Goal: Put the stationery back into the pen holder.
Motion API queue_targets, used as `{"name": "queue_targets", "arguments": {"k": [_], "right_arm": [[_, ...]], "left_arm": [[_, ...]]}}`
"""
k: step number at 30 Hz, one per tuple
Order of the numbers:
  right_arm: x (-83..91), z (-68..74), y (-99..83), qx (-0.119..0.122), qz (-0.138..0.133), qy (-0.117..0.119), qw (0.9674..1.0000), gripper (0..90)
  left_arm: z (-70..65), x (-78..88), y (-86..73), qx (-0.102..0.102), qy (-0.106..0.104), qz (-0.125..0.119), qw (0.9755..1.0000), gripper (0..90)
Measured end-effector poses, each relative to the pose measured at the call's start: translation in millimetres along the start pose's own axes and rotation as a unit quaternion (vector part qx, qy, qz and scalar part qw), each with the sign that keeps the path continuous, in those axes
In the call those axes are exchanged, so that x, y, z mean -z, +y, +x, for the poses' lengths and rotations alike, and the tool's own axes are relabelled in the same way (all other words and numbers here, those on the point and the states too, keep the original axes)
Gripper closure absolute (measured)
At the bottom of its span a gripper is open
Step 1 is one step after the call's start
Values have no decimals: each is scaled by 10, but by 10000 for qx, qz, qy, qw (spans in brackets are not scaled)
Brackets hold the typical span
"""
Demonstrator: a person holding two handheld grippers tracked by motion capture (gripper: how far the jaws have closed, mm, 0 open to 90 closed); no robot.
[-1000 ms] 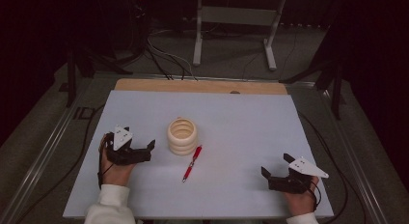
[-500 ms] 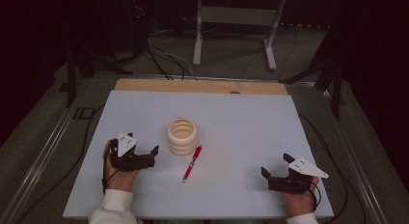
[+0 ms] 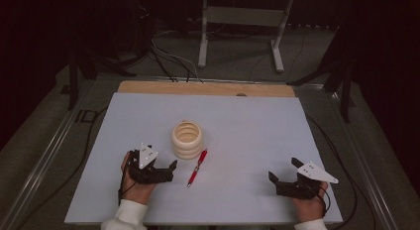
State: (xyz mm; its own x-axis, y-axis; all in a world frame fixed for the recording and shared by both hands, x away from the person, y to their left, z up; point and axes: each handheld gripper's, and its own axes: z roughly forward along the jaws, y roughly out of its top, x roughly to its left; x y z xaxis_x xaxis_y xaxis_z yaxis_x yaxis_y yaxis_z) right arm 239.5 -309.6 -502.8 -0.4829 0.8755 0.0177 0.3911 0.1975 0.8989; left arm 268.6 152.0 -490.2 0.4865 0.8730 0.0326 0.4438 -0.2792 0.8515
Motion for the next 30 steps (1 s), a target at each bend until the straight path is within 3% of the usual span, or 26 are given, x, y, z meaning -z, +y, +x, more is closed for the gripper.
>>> {"name": "queue_targets", "arguments": {"k": [15,26,30], "right_arm": [[-4,8,1,18,5,14,10000,0],[-9,12,2,26,14,35,10000,0],[-11,14,2,32,22,32,10000,0]], "left_arm": [[-258,-106,-46,-242,-297,160,9991,9],[-435,-187,-50,-286,-552,378,9973,99],[-572,-238,-65,-476,-638,598,9950,163]]}}
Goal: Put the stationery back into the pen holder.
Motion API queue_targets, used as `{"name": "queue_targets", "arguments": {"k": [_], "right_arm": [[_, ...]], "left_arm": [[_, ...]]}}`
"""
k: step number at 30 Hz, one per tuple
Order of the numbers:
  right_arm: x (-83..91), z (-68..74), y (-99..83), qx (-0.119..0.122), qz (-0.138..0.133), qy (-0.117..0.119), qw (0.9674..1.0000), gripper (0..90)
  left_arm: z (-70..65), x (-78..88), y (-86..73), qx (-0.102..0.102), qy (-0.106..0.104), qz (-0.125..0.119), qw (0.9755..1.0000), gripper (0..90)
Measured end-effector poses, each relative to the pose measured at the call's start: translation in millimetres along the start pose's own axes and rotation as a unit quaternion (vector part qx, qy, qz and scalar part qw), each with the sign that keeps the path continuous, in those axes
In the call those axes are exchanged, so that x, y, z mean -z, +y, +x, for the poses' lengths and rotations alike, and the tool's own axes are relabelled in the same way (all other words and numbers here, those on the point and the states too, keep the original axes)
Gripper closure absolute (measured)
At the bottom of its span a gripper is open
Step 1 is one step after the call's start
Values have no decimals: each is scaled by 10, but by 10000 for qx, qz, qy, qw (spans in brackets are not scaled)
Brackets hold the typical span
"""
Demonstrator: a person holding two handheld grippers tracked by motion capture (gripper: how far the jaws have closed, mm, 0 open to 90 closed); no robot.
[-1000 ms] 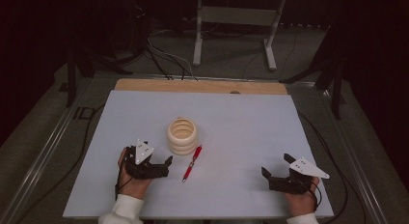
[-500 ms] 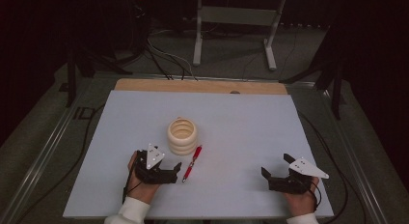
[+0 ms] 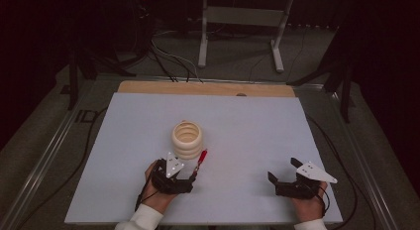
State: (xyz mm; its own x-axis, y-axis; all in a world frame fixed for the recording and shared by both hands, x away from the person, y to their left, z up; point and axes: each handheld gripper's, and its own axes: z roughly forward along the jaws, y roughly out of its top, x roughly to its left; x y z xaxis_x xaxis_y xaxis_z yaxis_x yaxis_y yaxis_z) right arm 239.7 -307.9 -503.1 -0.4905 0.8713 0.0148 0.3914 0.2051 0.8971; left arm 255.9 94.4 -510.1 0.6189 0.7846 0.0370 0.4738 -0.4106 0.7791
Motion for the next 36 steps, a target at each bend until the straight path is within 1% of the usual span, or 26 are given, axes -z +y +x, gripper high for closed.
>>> {"name": "queue_targets", "arguments": {"k": [1,2,4,6,8,10,12,13,15,17,20,22,23,24,25,26,28,33,34,35,36], "right_arm": [[0,0,0,0,0,0,10000,0],[2,0,1,-4,-1,-1,10000,0],[6,-5,1,-14,-15,-1,10000,0],[9,-9,0,-23,-20,-3,10000,0],[12,-12,1,-23,-22,-3,10000,0],[14,-13,1,-28,-25,-5,10000,0],[17,-14,1,-32,-26,-5,10000,0],[15,-14,1,-32,-25,-4,10000,0],[11,-12,1,-32,-19,-1,10000,0],[12,-8,2,-12,-24,2,10000,0],[15,-12,2,-33,-21,-1,10000,0],[16,-15,1,-34,-19,-5,10000,0],[16,-15,1,-34,-19,-5,10000,0],[17,-16,2,-32,-18,-3,10000,0],[16,-14,1,-27,-19,-3,10000,0],[13,-12,1,-27,-19,1,10000,0],[9,-9,0,-30,-13,9,10000,0],[4,2,1,-7,7,13,10000,0],[5,3,1,-6,7,11,10000,0],[7,2,1,-8,6,7,10000,0],[8,0,1,-14,2,5,10000,0]], "left_arm": [[0,0,0,0,0,0,10000,187],[-36,-22,-17,-52,-36,97,9999,187],[-69,-40,-40,-133,-120,212,9996,329],[-98,-54,-57,-230,-194,331,9990,420],[-105,-70,-76,-342,-211,530,9978,520],[-83,-70,-81,-272,-388,578,9972,600],[-84,-50,-68,-331,-455,597,9966,709],[-85,-50,-69,-323,-453,596,9967,769],[-70,-49,-71,-245,-502,602,9966,781],[-58,-45,-74,-219,-530,600,9966,801],[-50,-42,-79,-209,-499,588,9968,806],[-46,-41,-88,-184,-418,581,9973,801],[-46,-41,-88,-184,-418,581,9973,792],[-27,-47,-104,-66,-416,583,9974,792],[-15,-47,-110,40,-470,567,9973,781],[-14,-47,-112,64,-477,565,9972,770],[-28,-49,-118,50,-432,551,9975,766],[-31,-49,-118,69,-414,567,9975,764],[-39,-48,-117,40,-374,572,9977,760],[-48,-48,-114,8,-283,574,9980,742],[-52,-51,-112,-15,-172,580,9982,689]]}}
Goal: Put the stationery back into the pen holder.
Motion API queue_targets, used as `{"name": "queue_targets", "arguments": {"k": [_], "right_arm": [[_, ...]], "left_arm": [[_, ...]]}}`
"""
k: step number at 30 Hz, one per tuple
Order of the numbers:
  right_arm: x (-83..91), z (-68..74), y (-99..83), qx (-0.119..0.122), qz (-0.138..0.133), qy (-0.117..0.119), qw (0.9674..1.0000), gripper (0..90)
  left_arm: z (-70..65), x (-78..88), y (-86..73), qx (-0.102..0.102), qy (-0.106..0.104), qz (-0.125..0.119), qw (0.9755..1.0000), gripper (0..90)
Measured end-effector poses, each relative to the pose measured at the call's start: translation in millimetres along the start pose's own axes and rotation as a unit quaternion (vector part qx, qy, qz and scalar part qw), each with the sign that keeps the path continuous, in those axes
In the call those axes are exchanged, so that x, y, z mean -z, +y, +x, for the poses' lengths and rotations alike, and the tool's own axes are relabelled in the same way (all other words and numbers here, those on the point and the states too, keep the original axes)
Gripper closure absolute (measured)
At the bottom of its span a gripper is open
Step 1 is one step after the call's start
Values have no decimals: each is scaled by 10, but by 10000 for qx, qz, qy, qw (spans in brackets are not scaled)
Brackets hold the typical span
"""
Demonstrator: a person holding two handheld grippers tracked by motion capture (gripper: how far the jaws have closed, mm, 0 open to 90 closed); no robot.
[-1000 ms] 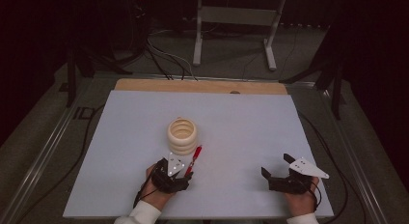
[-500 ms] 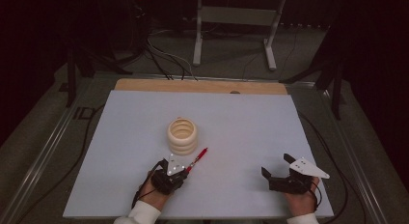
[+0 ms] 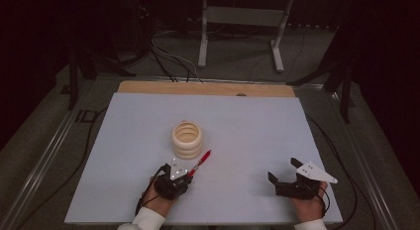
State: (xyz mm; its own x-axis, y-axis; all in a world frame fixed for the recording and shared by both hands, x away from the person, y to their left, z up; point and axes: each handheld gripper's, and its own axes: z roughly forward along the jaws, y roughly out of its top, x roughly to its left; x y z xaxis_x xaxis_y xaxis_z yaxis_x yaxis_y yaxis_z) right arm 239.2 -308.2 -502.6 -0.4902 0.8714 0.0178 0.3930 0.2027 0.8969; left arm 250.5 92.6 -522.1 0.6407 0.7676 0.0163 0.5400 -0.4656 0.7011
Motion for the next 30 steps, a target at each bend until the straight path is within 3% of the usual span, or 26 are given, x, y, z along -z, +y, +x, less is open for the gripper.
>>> {"name": "queue_targets", "arguments": {"k": [1,4,7,9,20,30], "right_arm": [[0,-2,0,1,-6,-3,10000,0],[-7,-1,-1,-8,7,11,10000,0],[-14,6,-1,16,23,21,10000,0],[-15,8,0,25,23,21,10000,0],[-14,-2,-1,17,27,15,10000,0],[-14,2,-1,14,23,12,10000,0]], "left_arm": [[6,-1,0,15,3,4,10000,648],[27,-4,-2,48,-47,0,10000,668],[47,-9,4,61,-20,-5,10000,785],[59,-7,8,66,-60,4,10000,808],[62,98,71,63,-144,-397,9991,815],[25,180,120,-19,-259,-554,9981,815]]}}
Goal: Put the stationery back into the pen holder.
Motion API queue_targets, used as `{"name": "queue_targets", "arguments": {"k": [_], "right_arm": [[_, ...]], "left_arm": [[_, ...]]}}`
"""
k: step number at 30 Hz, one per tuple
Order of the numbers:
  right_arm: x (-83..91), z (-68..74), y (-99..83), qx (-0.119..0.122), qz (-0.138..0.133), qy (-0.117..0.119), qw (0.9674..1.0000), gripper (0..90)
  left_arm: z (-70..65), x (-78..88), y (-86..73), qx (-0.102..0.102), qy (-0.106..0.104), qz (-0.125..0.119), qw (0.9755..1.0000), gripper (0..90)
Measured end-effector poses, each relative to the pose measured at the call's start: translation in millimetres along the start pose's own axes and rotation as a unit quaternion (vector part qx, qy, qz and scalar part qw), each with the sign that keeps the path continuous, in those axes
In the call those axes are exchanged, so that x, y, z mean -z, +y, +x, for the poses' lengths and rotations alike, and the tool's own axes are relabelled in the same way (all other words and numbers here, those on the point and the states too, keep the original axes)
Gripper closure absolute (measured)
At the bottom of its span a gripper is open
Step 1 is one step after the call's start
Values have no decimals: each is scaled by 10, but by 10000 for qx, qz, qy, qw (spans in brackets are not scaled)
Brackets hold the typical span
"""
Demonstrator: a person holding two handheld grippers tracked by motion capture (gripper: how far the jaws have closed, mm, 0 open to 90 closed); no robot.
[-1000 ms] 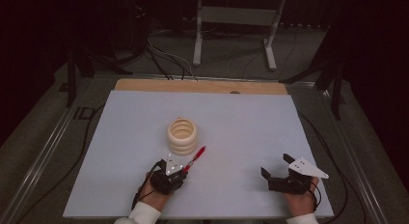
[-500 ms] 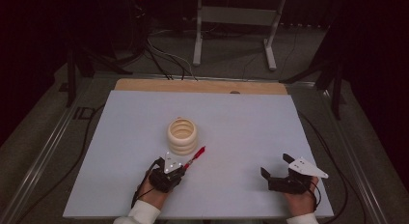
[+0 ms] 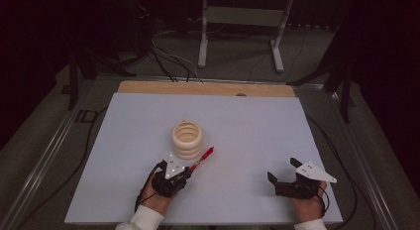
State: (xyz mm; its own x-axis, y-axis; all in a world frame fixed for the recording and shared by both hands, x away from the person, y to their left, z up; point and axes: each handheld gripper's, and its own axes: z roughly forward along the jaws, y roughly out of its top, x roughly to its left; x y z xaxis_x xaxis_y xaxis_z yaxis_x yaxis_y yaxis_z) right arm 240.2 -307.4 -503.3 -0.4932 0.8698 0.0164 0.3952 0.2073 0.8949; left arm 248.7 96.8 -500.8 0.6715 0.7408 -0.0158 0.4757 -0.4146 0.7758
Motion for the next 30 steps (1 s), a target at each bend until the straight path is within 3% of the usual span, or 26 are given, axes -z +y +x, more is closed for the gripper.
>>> {"name": "queue_targets", "arguments": {"k": [9,22,30], "right_arm": [[2,-8,-2,-13,-7,-11,10000,0],[4,-12,-2,-34,-10,-26,10000,0],[9,-14,-2,-38,-21,-34,10000,0]], "left_arm": [[-31,104,102,-142,-5,-141,9998,816],[36,317,326,-281,155,-419,9986,816],[89,410,454,-363,115,-514,9980,816]]}}
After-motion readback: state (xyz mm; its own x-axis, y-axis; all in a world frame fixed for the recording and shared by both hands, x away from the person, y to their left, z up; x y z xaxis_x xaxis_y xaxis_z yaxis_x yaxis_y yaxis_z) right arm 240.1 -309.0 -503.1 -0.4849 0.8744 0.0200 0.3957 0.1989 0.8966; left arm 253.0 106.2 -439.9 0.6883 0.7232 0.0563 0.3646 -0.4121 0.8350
